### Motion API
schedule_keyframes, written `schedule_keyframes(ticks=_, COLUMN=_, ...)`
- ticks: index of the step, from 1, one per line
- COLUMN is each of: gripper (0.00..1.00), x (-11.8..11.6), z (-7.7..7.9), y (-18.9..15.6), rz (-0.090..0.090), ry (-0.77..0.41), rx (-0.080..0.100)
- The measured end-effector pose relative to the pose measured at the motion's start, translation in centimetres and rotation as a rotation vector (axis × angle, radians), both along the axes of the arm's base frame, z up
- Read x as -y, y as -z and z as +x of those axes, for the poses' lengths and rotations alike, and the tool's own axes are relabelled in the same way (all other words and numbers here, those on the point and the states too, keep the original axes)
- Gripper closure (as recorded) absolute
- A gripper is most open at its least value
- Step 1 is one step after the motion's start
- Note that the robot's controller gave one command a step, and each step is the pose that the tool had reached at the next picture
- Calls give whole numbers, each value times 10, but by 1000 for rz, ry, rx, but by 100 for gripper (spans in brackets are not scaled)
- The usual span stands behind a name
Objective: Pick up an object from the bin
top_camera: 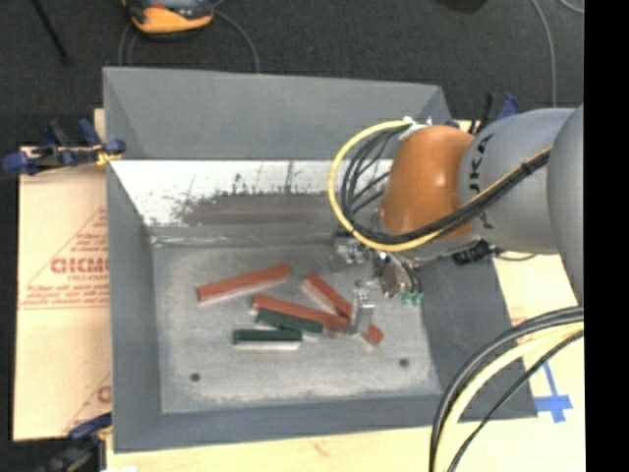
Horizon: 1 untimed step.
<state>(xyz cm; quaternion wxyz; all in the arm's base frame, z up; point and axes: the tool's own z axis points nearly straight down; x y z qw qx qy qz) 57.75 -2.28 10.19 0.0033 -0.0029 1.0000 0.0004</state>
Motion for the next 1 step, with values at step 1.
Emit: schedule_keyframes(ticks=1, gripper=0, x=-4, z=-3, y=33, rz=0, ry=73, rx=-7)
